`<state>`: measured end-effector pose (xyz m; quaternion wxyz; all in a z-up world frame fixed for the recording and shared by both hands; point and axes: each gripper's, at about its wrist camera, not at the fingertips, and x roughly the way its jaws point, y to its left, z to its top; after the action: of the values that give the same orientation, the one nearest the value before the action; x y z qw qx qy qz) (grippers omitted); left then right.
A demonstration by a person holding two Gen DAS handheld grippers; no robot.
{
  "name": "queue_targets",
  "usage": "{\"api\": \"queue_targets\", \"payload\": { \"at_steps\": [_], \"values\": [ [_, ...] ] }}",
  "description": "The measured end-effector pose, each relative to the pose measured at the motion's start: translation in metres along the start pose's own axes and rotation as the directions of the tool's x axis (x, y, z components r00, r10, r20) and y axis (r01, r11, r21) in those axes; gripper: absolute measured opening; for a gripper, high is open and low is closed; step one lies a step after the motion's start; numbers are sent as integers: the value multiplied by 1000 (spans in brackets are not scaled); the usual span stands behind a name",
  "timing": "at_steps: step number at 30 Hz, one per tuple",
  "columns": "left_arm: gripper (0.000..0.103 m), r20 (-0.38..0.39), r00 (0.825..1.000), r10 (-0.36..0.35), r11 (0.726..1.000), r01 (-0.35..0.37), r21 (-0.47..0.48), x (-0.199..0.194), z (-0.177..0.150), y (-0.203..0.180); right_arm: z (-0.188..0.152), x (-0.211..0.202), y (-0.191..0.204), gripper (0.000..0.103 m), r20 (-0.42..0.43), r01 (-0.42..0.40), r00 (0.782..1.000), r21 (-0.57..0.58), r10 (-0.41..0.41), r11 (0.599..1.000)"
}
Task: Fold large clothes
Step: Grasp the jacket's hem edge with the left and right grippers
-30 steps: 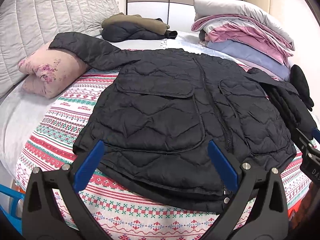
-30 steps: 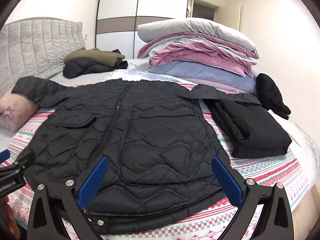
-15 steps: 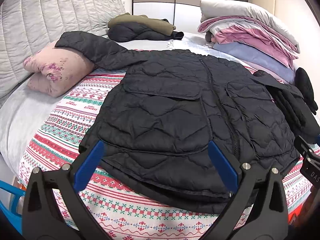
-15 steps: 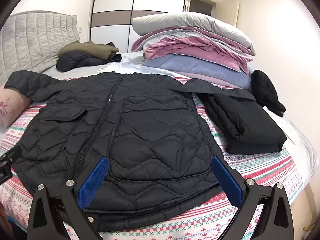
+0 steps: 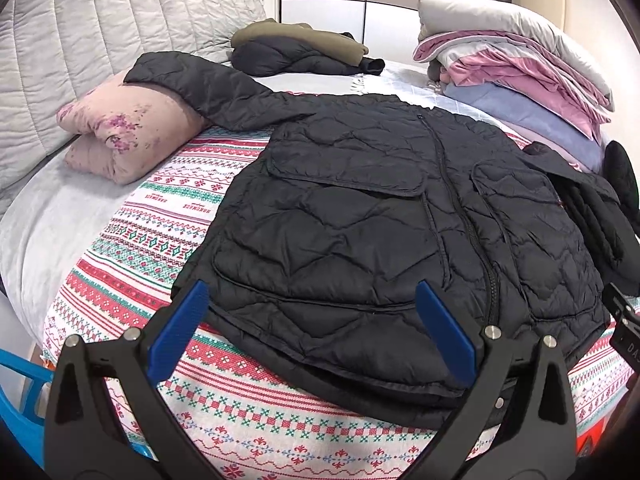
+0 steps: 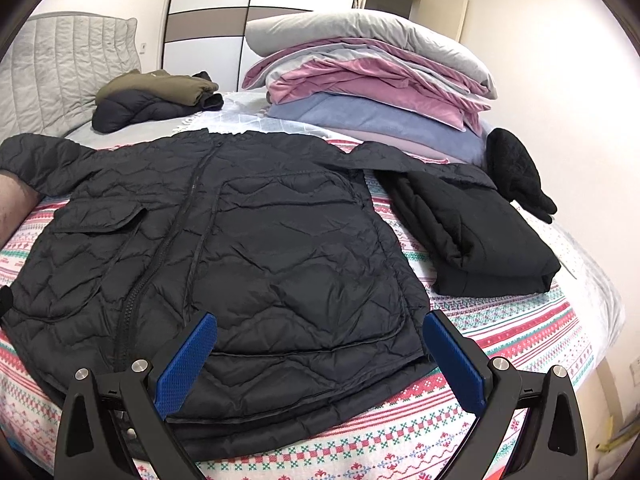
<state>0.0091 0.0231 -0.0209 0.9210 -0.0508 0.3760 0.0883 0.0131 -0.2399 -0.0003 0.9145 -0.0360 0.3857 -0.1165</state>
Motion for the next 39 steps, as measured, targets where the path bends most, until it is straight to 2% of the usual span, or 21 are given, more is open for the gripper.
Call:
{"api": "queue_targets", "payload": {
  "at_steps": [9,12,15,18,20,24,27,28,29,30,31,32,34,35,39],
  "values": [
    [103,-9,1000,-22,1000,22,-19,4,3,10,-2,5,-4,103,-16,-12,1000,7,12,1000],
    [103,-21,1000,-8,999,7,-39,11,5,21,-1,13,-16,103,-48,-47,998,32,48,998],
    [103,-36,999,14,998,-16,-56,18,5,34,-2,29,-45,103,-98,-28,994,115,40,993],
    [103,-61,998,32,996,-37,-80,28,6,49,-8,51,-88,103,-181,-27,980,274,79,961],
    [103,-89,995,41,993,-51,-111,36,7,60,-14,61,-111,103,-206,-28,973,357,108,934],
    [102,-155,988,9,979,-40,-199,54,4,78,-21,77,-133,102,-250,-35,956,427,155,903],
    [98,-181,983,10,972,-53,-230,64,3,82,-25,96,-139,96,-289,-43,936,469,200,882],
    [96,-189,982,9,970,-54,-236,68,2,81,-27,106,-140,92,-313,-53,922,486,230,872],
    [87,-204,979,-2,969,-48,-244,74,1,80,-27,113,-139,77,-332,-57,909,498,251,865],
    [70,-220,975,-23,967,-34,-252,80,0,79,-29,119,-138,67,-345,-61,900,508,268,859],
    [59,-253,966,-52,964,-18,-265,88,-3,77,-31,127,-137,43,-363,-66,885,521,291,851],
    [38,-286,955,-82,959,-2,-282,96,-8,76,-34,130,-138,18,-362,-75,880,531,306,844],
    [22,-277,956,-92,953,3,-303,97,-13,76,-34,128,-139,10,-328,-118,880,552,345,826],
    [12,-263,961,-83,956,2,-294,94,-13,75,-33,124,-140,7,-315,-121,888,541,334,832],
    [7,-206,974,-91,960,31,-277,77,-13,77,-36,94,-145,4,-244,-116,927,535,285,837]
  ]
}}
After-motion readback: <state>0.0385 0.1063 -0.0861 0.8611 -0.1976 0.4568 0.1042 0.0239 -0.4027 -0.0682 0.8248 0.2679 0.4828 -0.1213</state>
